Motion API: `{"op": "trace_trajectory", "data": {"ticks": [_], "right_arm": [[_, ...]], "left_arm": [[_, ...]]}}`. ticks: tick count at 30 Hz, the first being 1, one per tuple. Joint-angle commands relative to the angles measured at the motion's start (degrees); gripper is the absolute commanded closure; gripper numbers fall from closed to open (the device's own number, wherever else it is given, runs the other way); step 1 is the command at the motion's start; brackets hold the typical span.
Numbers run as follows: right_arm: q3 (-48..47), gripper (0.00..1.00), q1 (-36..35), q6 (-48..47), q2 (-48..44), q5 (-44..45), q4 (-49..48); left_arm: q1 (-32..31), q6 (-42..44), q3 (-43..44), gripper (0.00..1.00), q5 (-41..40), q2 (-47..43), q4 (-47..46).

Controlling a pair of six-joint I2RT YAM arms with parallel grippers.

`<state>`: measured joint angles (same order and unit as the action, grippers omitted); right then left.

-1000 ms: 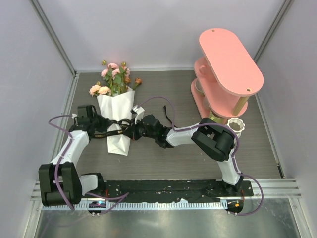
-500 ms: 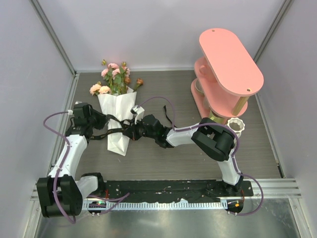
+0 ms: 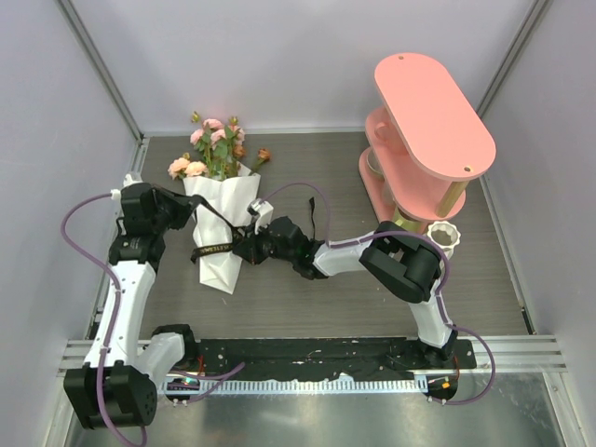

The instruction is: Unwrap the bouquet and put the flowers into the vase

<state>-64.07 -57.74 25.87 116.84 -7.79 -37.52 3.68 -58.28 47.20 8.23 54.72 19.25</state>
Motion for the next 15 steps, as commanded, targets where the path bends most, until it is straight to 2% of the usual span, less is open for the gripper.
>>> {"op": "trace_trajectory", "data": {"ticks": [1, 7, 15], "right_arm": [[1.5, 0.84, -0.2, 0.1, -4.1, 2.3, -5.4], [5.3, 0.68, -0.2, -0.2, -5.9, 3.1, -9.2], [9.2, 0.59, -0.3, -0.2, -7.8, 2.9, -14.8]], "left_arm": [[-0.3, 1.7, 5.1, 1.0, 1.7, -1.5, 1.8], [-0.3, 8.2, 12.8, 1.0, -1.2, -4.7, 4.8], [-0.3, 9.2, 21.1, 1.0, -0.8, -5.3, 3.4]]}}
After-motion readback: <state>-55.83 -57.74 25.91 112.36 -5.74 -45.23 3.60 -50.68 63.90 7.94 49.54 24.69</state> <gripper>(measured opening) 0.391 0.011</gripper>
